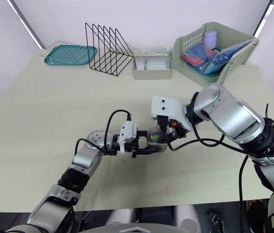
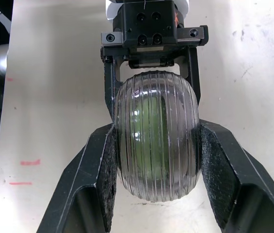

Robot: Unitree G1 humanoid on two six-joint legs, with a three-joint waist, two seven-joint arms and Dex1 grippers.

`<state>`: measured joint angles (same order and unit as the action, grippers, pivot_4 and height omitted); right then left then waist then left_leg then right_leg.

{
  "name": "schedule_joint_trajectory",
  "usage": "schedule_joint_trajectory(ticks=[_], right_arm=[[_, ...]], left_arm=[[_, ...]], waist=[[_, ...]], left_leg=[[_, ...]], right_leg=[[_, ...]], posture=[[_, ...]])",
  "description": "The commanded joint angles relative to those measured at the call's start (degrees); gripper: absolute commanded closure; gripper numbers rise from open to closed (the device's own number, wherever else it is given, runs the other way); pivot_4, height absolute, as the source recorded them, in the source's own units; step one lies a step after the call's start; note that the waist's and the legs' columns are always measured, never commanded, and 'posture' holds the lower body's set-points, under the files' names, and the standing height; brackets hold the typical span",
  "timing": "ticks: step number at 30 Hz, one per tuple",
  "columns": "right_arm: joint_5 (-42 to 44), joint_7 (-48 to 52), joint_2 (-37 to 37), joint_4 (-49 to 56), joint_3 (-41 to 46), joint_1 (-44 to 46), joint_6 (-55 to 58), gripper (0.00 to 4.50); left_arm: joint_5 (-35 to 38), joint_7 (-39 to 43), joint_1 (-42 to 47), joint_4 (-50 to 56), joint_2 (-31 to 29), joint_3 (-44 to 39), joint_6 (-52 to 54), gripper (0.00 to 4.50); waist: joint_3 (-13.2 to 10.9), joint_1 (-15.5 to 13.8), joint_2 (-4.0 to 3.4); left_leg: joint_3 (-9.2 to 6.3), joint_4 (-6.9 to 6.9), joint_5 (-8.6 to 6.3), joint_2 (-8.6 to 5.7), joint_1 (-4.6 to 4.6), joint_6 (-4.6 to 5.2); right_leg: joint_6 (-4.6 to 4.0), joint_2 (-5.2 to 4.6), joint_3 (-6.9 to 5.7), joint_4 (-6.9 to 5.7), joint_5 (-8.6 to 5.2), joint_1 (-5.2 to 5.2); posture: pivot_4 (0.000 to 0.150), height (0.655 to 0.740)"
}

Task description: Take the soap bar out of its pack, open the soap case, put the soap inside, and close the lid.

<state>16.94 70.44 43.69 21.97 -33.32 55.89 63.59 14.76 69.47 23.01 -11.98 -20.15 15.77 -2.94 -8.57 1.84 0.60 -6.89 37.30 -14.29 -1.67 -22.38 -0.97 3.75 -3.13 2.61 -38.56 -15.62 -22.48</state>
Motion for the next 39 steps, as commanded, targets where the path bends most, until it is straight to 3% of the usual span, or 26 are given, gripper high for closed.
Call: schedule_joint_trajectory(ticks=[1,8,19,39], right_arm=[[-2.5,0.2,0.4,-4.2,-10.4,-2.3,2.3,2.59],[-2.9,-0.4,-1.3,-4.8,-10.5,-2.1,1.7,2.59],[2.3,2.5,-1.1,-0.1,0.8,-2.0,-2.3,2.59],[3.7,0.4,1.7,1.6,2.2,-1.1,-0.3,2.59]], left_arm=[[0.1,-0.5,0.6,2.7,0.7,-0.3,-1.8,2.47],[0.0,-0.8,0.7,2.7,0.6,-0.4,-1.8,2.47],[0.2,-1.0,0.8,1.8,0.0,-1.1,-2.3,2.47],[-0.2,-1.2,0.7,1.0,0.1,-1.2,-3.7,2.47]], waist=[[0.0,0.1,-0.01],[0.2,0.3,-0.06],[0.2,0.4,-0.1],[-0.3,0.2,-0.25]], left_leg=[[-0.01,0.0,0.0,0.0,0.01,0.0],[-0.18,-0.27,-0.01,0.05,0.64,0.0],[-0.24,-0.33,-0.01,0.06,0.56,0.0],[-0.53,-0.32,-0.01,-0.03,0.41,0.0]], right_leg=[[0.0,0.0,-0.01,0.01,0.0,0.02],[0.01,0.03,-0.24,0.55,-0.01,0.87],[0.01,0.03,-0.26,0.57,-0.01,0.79],[0.01,-0.04,-0.29,0.65,-0.01,0.74]], posture=[[0.15,0.74],[0.15,0.74],[0.15,0.74],[0.15,0.74]])
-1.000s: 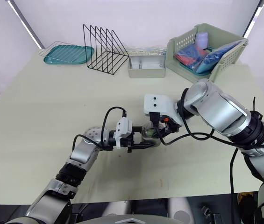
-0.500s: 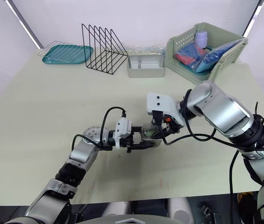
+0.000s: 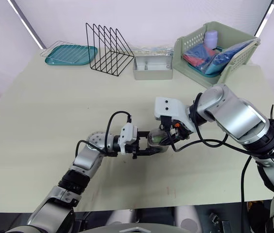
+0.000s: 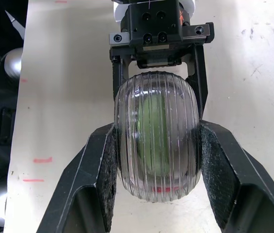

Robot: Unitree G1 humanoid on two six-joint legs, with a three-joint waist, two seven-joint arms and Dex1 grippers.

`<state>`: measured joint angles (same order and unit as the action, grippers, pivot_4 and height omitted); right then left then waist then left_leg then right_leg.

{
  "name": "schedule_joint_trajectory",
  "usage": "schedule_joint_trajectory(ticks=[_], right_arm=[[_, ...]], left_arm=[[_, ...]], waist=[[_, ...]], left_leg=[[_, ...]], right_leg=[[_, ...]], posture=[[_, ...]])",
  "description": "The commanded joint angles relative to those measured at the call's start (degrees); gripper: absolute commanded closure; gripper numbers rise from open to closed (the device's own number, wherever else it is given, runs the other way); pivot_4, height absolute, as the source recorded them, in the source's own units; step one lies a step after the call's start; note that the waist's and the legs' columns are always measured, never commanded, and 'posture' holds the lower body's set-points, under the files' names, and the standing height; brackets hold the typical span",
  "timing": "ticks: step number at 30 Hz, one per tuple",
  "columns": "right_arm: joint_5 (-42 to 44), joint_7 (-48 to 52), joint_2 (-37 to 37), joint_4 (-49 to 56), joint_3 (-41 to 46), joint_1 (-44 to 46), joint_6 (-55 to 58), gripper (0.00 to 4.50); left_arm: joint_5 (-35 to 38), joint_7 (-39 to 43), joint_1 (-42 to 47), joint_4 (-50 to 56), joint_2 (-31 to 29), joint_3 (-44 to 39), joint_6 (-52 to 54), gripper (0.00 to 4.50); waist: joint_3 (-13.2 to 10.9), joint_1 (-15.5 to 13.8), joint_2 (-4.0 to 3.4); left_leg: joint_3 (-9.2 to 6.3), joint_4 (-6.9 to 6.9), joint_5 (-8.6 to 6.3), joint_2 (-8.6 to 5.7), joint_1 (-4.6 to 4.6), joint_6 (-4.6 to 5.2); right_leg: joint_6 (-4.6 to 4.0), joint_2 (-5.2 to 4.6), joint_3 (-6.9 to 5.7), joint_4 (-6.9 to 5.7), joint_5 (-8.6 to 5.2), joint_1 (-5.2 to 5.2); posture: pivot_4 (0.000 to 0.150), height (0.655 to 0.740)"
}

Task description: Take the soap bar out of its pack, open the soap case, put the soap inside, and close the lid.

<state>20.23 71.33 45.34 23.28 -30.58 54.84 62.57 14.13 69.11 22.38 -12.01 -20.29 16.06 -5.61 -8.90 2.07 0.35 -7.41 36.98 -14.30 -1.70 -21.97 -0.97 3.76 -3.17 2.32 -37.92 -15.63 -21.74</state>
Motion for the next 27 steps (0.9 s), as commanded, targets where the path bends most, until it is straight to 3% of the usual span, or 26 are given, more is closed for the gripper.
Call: schedule_joint_trajectory(ticks=[1,27], right_arm=[[0.6,-0.6,-0.1,0.3,-0.6,-0.1,0.8,2.59],[-0.3,-1.0,0.3,-1.4,-2.1,-1.2,-1.3,2.59]], left_arm=[[0.4,-0.9,1.3,1.1,0.2,-1.5,-1.0,2.47],[0.4,-0.9,1.0,1.9,-0.1,-1.3,-0.7,2.47]], waist=[[0.0,0.0,0.0],[0.0,0.0,-0.01]], left_leg=[[0.0,0.0,0.0,0.0,0.0,0.0],[-0.06,-0.01,0.0,0.0,0.0,0.0]], right_leg=[[0.0,0.0,0.0,0.0,0.0,0.0],[0.0,0.0,-0.02,0.02,0.0,0.0]], posture=[[0.15,0.74],[0.15,0.74]])
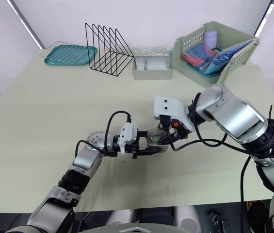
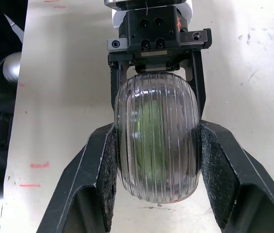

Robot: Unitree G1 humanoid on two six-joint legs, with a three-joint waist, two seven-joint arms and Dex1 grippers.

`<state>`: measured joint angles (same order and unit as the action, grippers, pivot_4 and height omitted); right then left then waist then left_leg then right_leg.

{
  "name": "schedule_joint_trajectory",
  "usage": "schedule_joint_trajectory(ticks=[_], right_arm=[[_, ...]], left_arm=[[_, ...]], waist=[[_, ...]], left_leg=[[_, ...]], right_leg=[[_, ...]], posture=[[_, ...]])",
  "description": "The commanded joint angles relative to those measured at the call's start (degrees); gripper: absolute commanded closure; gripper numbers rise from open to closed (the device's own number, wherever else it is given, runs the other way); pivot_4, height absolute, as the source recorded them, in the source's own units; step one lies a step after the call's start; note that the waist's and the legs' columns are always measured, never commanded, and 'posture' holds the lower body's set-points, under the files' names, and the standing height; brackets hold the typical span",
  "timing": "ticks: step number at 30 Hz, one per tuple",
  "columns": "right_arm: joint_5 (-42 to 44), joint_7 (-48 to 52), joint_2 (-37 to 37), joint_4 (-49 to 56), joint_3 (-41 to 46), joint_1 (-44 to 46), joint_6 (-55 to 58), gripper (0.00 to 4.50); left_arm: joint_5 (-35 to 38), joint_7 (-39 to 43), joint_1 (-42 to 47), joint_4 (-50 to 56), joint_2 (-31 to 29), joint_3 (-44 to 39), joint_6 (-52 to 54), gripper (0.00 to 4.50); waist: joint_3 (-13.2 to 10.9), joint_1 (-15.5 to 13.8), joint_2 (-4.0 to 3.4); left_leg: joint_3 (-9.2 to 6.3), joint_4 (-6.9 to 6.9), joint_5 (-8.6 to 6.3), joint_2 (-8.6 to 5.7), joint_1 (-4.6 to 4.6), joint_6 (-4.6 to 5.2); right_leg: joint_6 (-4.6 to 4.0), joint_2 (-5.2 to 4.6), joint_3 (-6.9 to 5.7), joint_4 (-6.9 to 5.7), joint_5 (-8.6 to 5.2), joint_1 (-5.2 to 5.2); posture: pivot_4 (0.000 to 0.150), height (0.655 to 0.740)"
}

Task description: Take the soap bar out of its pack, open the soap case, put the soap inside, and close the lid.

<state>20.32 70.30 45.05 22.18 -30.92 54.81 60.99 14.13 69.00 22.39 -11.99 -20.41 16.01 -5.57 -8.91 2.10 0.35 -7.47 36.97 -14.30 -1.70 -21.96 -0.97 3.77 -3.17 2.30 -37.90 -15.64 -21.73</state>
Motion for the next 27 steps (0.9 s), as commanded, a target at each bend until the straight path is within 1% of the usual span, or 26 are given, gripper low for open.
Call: schedule_joint_trajectory(ticks=[1,4,5,6,7,9,11,16,27], right_arm=[[-0.3,0.1,0.7,-0.2,-1.7,-1.2,0.3,2.59],[-0.2,0.3,0.8,-0.2,-1.7,-1.1,0.3,2.59],[-0.1,0.5,0.8,-0.2,-1.7,-1.1,0.3,2.15],[-0.3,0.5,0.8,-0.3,-1.6,-1.1,-0.1,1.61],[-0.5,0.2,0.7,-0.5,-1.5,-1.1,-0.3,1.37],[-0.7,-0.1,0.5,-0.7,-1.4,-1.0,-0.6,0.28],[-0.8,-0.4,0.4,-0.8,-1.3,-0.9,-0.9,0.28],[-1.1,-0.4,0.3,-1.1,-1.5,-0.8,-1.1,0.28],[-1.3,0.6,3.2,-0.6,-1.2,-2.4,-1.9,0.28]], left_arm=[[0.4,-0.8,1.0,1.9,0.0,-1.3,-0.7,2.47],[0.4,-0.8,1.0,2.0,0.0,-1.3,-0.6,2.47],[0.4,-0.8,1.0,2.0,0.1,-1.2,-0.6,2.47],[0.3,-0.9,1.0,2.0,0.1,-1.2,-0.6,2.47],[0.3,-0.9,1.0,2.1,0.2,-1.1,-0.5,2.47],[0.4,-0.9,0.9,2.3,0.2,-0.9,-0.4,2.47],[0.4,-0.9,0.8,2.4,0.2,-0.9,-0.3,2.47],[0.5,-0.9,1.0,2.3,0.1,-0.9,-0.3,2.47],[0.5,-1.2,1.1,1.9,0.3,-0.9,-0.4,2.47]], waist=[[0.0,0.0,0.0],[0.0,0.0,0.0],[0.0,0.0,0.0],[0.0,0.0,0.0],[0.0,0.0,0.03],[-0.4,0.0,-0.04],[-0.4,0.0,-0.04],[-0.4,-0.1,-0.05],[-0.4,-0.1,-0.05]], left_leg=[[0.0,0.0,0.0,0.0,0.0,0.0],[0.0,0.0,0.0,0.0,0.0,0.0],[0.0,-0.01,0.0,0.0,0.0,0.0],[0.0,-0.01,0.0,0.0,0.0,0.0],[0.0,-0.01,0.0,0.0,0.0,0.0],[-0.01,-0.01,0.0,0.0,-0.06,0.0],[0.0,0.0,0.0,-0.01,-0.13,0.0],[-0.05,0.14,0.02,-0.02,-0.93,-0.03],[-0.02,0.13,0.02,-0.04,-0.94,-0.02]], right_leg=[[0.0,0.0,0.0,0.0,0.0,0.0],[0.0,0.0,0.0,0.0,0.0,0.0],[0.0,0.0,0.0,0.01,0.0,0.0],[0.0,0.0,0.0,0.01,0.0,0.0],[0.0,0.0,0.0,0.01,0.0,0.0],[0.0,-0.01,-0.01,0.02,0.0,-0.04],[0.0,-0.01,-0.01,0.02,0.0,-0.12],[-0.02,-0.01,-0.01,-0.11,0.03,-0.91],[-0.01,-0.03,0.0,-0.09,0.03,-0.91]], posture=[[0.15,0.74],[0.15,0.74],[0.15,0.74],[0.15,0.74],[0.15,0.74],[0.15,0.74],[0.15,0.74],[0.15,0.74],[0.15,0.74]])
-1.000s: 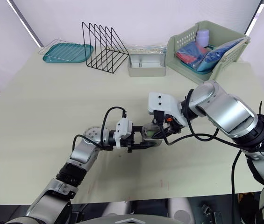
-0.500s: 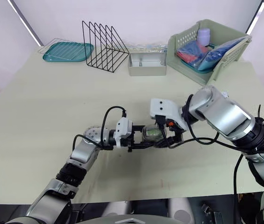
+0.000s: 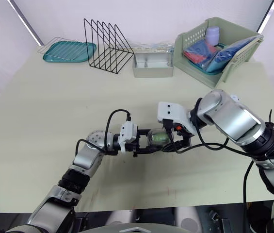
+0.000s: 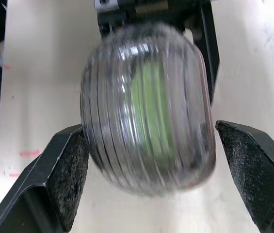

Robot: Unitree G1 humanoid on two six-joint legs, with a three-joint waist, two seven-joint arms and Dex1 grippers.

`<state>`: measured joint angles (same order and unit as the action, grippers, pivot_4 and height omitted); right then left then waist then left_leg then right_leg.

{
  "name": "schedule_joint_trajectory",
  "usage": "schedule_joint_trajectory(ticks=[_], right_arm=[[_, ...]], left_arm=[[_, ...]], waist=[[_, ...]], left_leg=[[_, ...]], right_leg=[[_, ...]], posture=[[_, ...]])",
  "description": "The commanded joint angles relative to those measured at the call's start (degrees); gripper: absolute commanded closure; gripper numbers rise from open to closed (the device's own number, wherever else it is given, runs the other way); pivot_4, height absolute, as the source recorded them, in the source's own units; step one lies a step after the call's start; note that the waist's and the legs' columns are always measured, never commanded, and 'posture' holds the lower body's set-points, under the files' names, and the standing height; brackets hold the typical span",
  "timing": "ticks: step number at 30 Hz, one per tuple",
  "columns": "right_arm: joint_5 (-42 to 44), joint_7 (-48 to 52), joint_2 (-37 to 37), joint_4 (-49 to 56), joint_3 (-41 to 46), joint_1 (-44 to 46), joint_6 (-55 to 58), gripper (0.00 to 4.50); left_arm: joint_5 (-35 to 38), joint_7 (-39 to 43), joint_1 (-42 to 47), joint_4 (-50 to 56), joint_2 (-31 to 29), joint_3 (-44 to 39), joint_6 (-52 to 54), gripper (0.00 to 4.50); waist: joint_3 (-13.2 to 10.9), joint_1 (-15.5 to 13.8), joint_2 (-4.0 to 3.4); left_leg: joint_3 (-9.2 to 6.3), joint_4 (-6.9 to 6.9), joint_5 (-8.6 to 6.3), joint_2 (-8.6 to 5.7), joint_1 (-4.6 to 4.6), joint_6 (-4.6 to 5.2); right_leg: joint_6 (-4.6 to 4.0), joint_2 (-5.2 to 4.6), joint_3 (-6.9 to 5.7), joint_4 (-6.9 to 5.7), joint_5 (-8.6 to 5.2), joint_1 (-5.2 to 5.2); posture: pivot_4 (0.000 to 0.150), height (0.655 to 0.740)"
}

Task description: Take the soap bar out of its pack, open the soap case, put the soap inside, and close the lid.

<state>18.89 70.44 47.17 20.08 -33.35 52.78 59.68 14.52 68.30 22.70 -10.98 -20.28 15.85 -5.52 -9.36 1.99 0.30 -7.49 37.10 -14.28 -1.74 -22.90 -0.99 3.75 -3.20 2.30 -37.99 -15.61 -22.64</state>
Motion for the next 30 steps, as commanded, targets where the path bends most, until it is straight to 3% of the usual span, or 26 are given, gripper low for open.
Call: schedule_joint_trajectory(ticks=[1,9,15,16,19,20,23,25,27,30], right_arm=[[0.1,0.4,1.5,1.6,1.5,-0.7,-0.5,0.28],[0.7,0.5,6.7,2.1,4.8,-6.4,-1.8,0.28],[0.2,-0.2,10.0,0.1,10.8,-14.8,-9.0,0.28],[0.3,0.2,10.7,-0.3,11.8,-16.1,-10.0,0.66],[0.7,2.5,12.7,-1.7,15.2,-21.2,-16.9,1.15],[1.3,3.0,12.6,-1.8,16.4,-22.4,-18.6,1.93],[4.1,4.0,11.3,-1.4,19.7,-24.5,-20.3,2.93],[5.3,5.3,11.0,-1.0,21.1,-25.7,-22.1,3.93],[7.0,6.5,10.6,-0.6,22.5,-26.9,-23.4,4.35],[9.0,7.4,9.4,0.1,24.4,-28.2,-25.6,4.35]], left_arm=[[0.1,-0.5,0.8,0.9,0.2,-0.7,-0.5,2.47],[0.3,-0.5,0.8,0.7,0.3,-0.9,-0.5,2.47],[0.7,-0.1,0.8,0.1,0.3,-1.4,-1.0,2.47],[0.7,-0.1,0.8,0.0,0.3,-1.4,-1.1,2.47],[0.6,-0.1,1.0,-0.7,0.5,-1.4,-1.4,2.47],[0.5,0.0,1.0,-0.9,0.5,-1.4,-1.5,2.47],[0.4,0.0,1.2,-1.3,0.6,-1.5,-1.6,2.47],[0.4,0.0,1.2,-1.5,0.6,-1.5,-1.6,2.47],[0.3,0.0,1.3,-1.5,0.6,-1.5,-1.6,2.47],[0.3,0.0,1.3,-1.6,0.6,-1.5,-1.6,2.47]], waist=[[0.0,0.0,0.0],[0.0,-0.1,0.01],[0.0,-0.3,0.02],[0.0,-0.2,0.02],[0.0,-0.3,0.03],[0.0,-0.3,0.03],[0.0,-0.2,0.04],[0.0,-0.1,0.04],[0.0,-0.2,0.05],[0.0,-0.4,0.05]], left_leg=[[0.01,0.0,0.0,0.0,0.0,0.0],[0.04,0.0,0.0,0.0,0.0,0.0],[0.32,0.01,0.0,0.0,0.0,0.0],[0.35,0.02,0.0,0.0,0.0,0.0],[0.38,0.04,0.0,0.01,0.01,0.0],[0.38,0.04,0.0,0.01,0.01,0.01],[0.41,0.08,0.0,0.03,0.01,0.01],[0.43,0.1,0.0,0.03,0.01,0.01],[0.42,0.12,0.0,0.03,0.02,0.01],[0.42,0.13,0.0,0.03,0.02,0.01]], right_leg=[[0.0,0.0,0.0,0.0,0.0,0.0],[0.0,0.0,0.01,0.0,0.0,0.0],[0.0,0.0,0.01,0.0,0.0,0.01],[0.0,0.0,0.03,-0.01,0.0,0.01],[0.01,0.0,0.03,-0.01,0.0,0.02],[0.01,0.0,0.03,-0.01,0.0,0.03],[0.01,0.01,0.05,-0.02,0.0,0.03],[0.01,0.01,0.06,-0.04,0.0,0.03],[0.01,0.01,0.06,-0.04,0.01,0.04],[0.01,0.02,0.06,-0.03,0.01,0.06]], posture=[[0.15,0.74],[0.15,0.74],[0.15,0.74],[0.15,0.74],[0.15,0.74],[0.15,0.74],[0.15,0.74],[0.15,0.74],[0.15,0.74],[0.15,0.74]])
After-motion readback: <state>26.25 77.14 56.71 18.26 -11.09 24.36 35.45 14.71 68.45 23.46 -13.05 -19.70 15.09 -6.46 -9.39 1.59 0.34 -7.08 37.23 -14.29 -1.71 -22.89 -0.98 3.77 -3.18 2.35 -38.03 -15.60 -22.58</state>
